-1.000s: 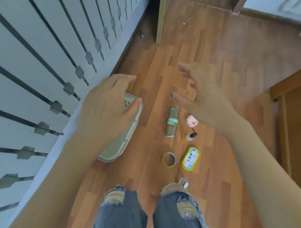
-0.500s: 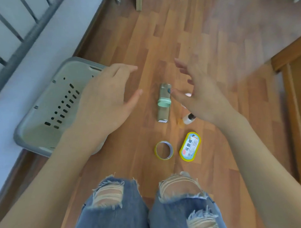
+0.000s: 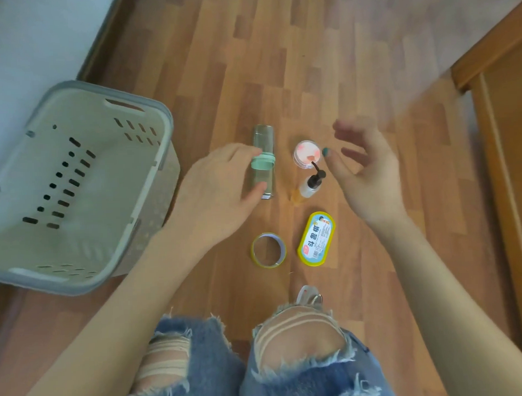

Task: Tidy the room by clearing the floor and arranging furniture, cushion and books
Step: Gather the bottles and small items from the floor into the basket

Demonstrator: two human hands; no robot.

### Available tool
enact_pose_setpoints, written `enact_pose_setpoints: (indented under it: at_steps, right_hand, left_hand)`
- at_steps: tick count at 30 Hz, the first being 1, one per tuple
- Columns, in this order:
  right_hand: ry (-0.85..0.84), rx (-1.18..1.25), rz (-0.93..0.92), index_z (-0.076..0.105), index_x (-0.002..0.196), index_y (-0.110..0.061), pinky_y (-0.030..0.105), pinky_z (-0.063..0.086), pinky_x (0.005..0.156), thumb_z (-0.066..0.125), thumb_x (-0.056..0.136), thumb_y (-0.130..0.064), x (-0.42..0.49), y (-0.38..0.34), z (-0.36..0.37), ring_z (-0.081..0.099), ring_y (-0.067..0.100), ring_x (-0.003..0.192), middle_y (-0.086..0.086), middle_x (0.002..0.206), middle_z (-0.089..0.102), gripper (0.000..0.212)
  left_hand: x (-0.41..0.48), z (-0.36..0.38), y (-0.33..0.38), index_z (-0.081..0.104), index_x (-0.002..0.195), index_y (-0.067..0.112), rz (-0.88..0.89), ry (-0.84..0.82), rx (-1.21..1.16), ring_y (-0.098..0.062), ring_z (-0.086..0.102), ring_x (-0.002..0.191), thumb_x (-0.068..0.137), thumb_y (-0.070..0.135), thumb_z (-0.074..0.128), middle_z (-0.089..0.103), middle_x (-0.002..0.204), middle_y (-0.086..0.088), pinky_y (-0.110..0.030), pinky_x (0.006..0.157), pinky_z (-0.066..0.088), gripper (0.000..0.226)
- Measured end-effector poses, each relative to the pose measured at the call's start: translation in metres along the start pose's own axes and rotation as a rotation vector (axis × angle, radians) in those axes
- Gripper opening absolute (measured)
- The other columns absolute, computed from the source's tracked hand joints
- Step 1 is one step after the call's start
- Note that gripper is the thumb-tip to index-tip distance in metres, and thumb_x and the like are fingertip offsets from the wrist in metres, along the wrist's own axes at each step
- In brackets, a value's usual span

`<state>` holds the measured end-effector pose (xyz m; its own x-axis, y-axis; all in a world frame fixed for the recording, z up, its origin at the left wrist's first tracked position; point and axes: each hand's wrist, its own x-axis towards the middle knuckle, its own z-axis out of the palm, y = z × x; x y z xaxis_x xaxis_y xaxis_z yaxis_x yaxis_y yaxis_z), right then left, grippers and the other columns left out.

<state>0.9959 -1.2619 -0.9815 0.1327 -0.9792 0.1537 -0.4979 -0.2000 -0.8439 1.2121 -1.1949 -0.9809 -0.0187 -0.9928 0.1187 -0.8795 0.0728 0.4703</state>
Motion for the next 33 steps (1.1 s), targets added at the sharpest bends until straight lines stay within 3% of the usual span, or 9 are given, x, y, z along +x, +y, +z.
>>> enact_pose_setpoints:
  at_steps: [4, 7, 11, 15, 17, 20, 26, 33]
  right_hand:
    - [0.150, 0.029, 0.090, 0.057, 0.119, -0.017, 0.029, 0.053, 0.089, 0.067, 0.090, -0.014, -0.024, 0.046, -0.006, 0.061, 0.007, 0.109, -0.005, 0.120, 0.062, 0.031]
    - [0.208, 0.005, 0.301, 0.055, 0.120, -0.019, 0.034, 0.054, 0.088, 0.068, 0.089, -0.021, -0.042, 0.090, -0.001, 0.059, 0.003, 0.105, -0.009, 0.122, 0.057, 0.034]
    - [0.079, -0.150, 0.597, 0.044, 0.134, -0.014, 0.037, 0.049, 0.092, 0.074, 0.083, -0.034, -0.057, 0.138, 0.025, 0.055, 0.016, 0.115, -0.001, 0.132, 0.046, 0.063]
    - [-0.074, -0.386, 0.781, 0.030, 0.144, -0.008, 0.041, 0.041, 0.093, 0.077, 0.079, -0.041, -0.059, 0.164, 0.051, 0.041, 0.032, 0.128, 0.012, 0.140, 0.036, 0.086]
    - [-0.112, -0.479, 0.803, 0.027, 0.144, -0.006, 0.040, 0.041, 0.095, 0.077, 0.078, -0.044, -0.059, 0.172, 0.062, 0.036, 0.034, 0.130, 0.013, 0.140, 0.034, 0.092]
    - [-0.157, -0.561, 0.848, 0.022, 0.144, -0.005, 0.038, 0.043, 0.093, 0.078, 0.075, -0.049, -0.060, 0.183, 0.076, 0.032, 0.032, 0.130, 0.012, 0.139, 0.031, 0.099]
    - [-0.248, -0.705, 0.823, 0.019, 0.145, -0.006, 0.038, 0.045, 0.091, 0.078, 0.072, -0.053, -0.068, 0.196, 0.096, 0.032, 0.031, 0.128, 0.011, 0.137, 0.032, 0.104]
    - [-0.270, -0.734, 0.765, 0.024, 0.140, -0.007, 0.037, 0.046, 0.083, 0.080, 0.070, -0.046, -0.069, 0.195, 0.100, 0.035, 0.033, 0.122, 0.011, 0.134, 0.032, 0.098]
  left_hand:
    - [-0.002, 0.043, -0.005, 0.050, 0.131, 0.021, 0.008, -0.199, -0.004, -0.019, 0.052, 0.117, 0.087, 0.042, 0.060, 0.054, 0.129, 0.004, -0.041, 0.091, 0.046, 0.049]
    - [-0.005, 0.074, -0.016, 0.048, 0.134, 0.022, 0.049, -0.345, 0.027, -0.019, 0.051, 0.120, 0.087, 0.048, 0.060, 0.053, 0.131, 0.004, -0.039, 0.093, 0.045, 0.055]
    - [-0.011, 0.119, -0.031, 0.043, 0.137, 0.018, 0.139, -0.522, 0.176, -0.023, 0.048, 0.123, 0.081, 0.058, 0.061, 0.050, 0.136, -0.001, -0.038, 0.095, 0.042, 0.072]
    - [-0.024, 0.157, -0.037, 0.024, 0.148, 0.016, 0.138, -0.691, 0.157, -0.021, 0.032, 0.137, 0.062, 0.072, 0.069, 0.033, 0.151, -0.002, -0.036, 0.107, 0.035, 0.112]
    - [-0.031, 0.171, -0.041, 0.012, 0.152, 0.015, 0.141, -0.720, 0.162, -0.020, 0.021, 0.143, 0.057, 0.072, 0.073, 0.020, 0.157, -0.003, -0.034, 0.113, 0.027, 0.126]
    - [-0.034, 0.186, -0.048, 0.008, 0.153, 0.013, 0.182, -0.704, 0.189, -0.020, 0.019, 0.144, 0.055, 0.066, 0.078, 0.016, 0.158, -0.006, -0.032, 0.114, 0.022, 0.131]
    - [-0.038, 0.207, -0.048, 0.009, 0.152, 0.013, 0.159, -0.688, 0.202, -0.022, 0.036, 0.133, 0.063, 0.059, 0.078, 0.036, 0.146, -0.004, -0.033, 0.102, 0.037, 0.122]
    - [-0.040, 0.214, -0.045, 0.023, 0.147, 0.013, 0.109, -0.680, 0.196, -0.024, 0.041, 0.129, 0.068, 0.051, 0.077, 0.035, 0.144, -0.004, -0.037, 0.097, 0.043, 0.103]
